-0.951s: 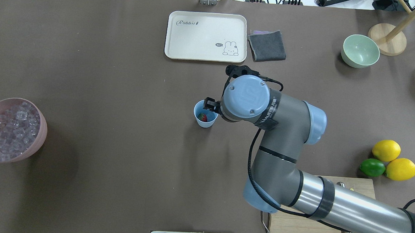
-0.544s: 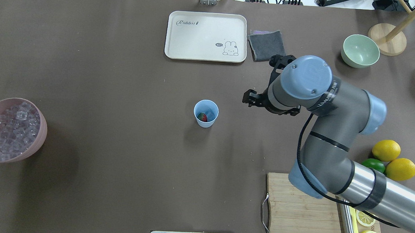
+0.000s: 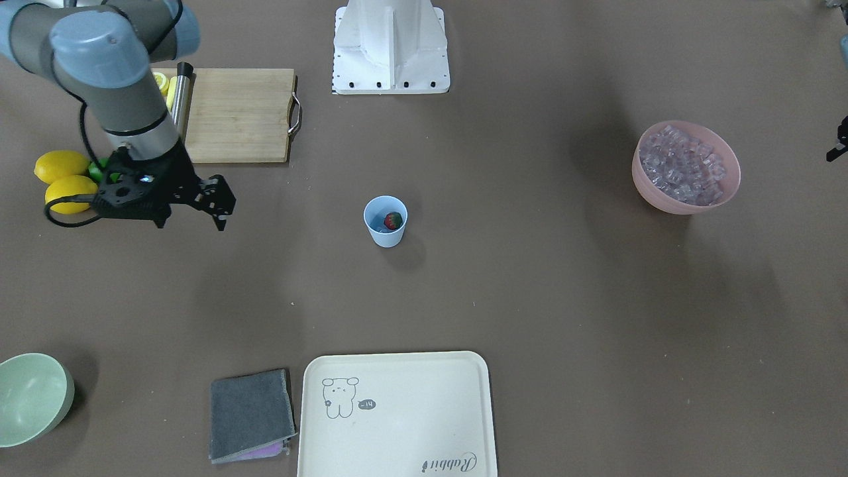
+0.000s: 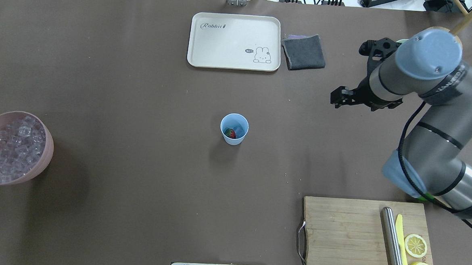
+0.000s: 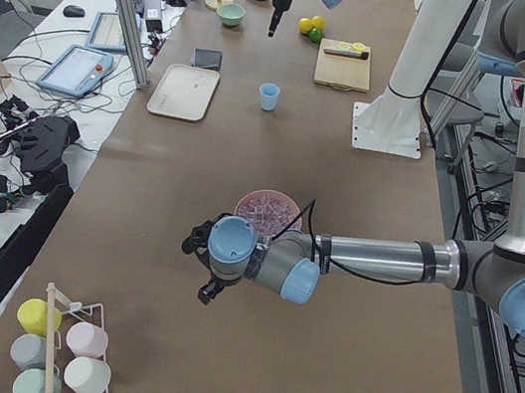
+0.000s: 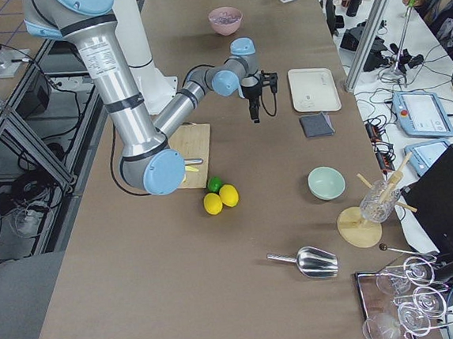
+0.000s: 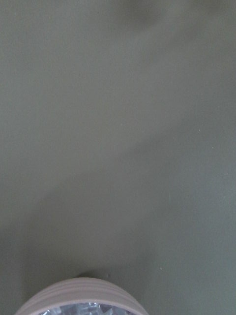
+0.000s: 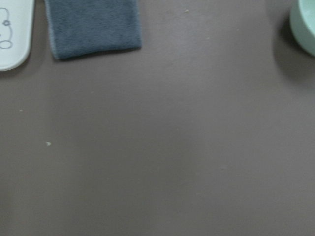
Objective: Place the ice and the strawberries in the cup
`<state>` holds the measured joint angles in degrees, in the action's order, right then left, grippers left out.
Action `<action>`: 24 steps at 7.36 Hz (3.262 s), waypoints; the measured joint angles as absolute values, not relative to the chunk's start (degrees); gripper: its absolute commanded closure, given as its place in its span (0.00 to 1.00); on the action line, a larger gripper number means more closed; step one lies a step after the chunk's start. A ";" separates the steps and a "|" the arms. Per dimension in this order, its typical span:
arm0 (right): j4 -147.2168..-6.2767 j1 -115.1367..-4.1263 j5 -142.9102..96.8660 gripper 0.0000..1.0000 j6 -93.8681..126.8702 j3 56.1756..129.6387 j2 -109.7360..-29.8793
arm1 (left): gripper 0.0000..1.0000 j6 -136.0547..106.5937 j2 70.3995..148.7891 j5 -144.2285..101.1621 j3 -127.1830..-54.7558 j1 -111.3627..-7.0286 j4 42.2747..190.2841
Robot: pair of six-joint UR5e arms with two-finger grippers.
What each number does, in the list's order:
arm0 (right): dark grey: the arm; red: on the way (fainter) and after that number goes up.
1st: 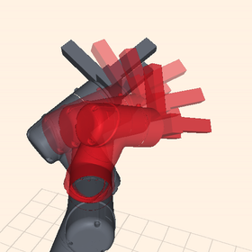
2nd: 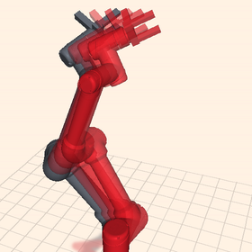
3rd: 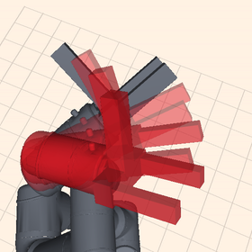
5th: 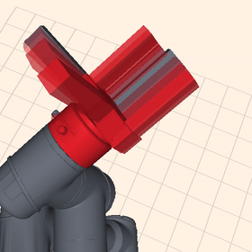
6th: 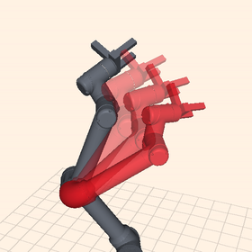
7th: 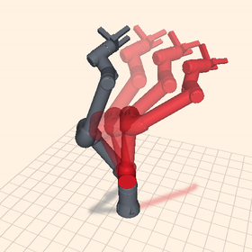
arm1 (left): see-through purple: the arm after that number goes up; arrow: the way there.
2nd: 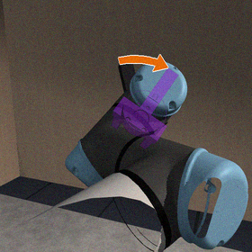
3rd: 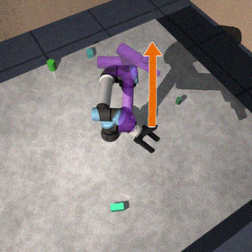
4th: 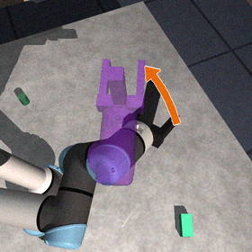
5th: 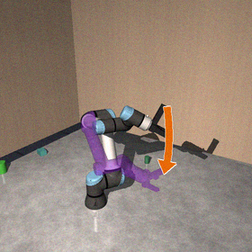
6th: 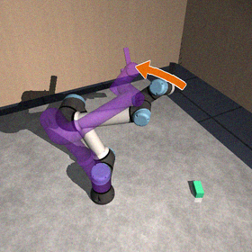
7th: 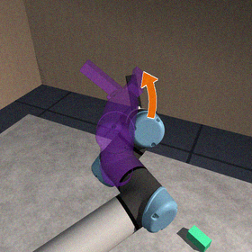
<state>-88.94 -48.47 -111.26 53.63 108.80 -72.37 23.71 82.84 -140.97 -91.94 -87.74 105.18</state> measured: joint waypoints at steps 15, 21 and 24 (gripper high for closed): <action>-88.42 -93.91 -133.13 0.00 -0.89 101.76 -105.84 | 0.01 44.58 86.32 -131.78 -97.53 -96.92 79.47; -88.33 -94.56 -132.51 0.00 -0.88 102.51 -105.99 | 0.01 44.99 85.79 -131.84 -97.40 -96.77 79.72; -88.33 -94.66 -132.58 0.00 -0.88 102.59 -106.02 | 0.01 45.03 85.75 -131.84 -97.27 -96.77 79.72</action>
<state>-88.33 -94.66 -132.58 -0.88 102.59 -106.02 45.03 85.75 -131.84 -97.27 -96.77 79.72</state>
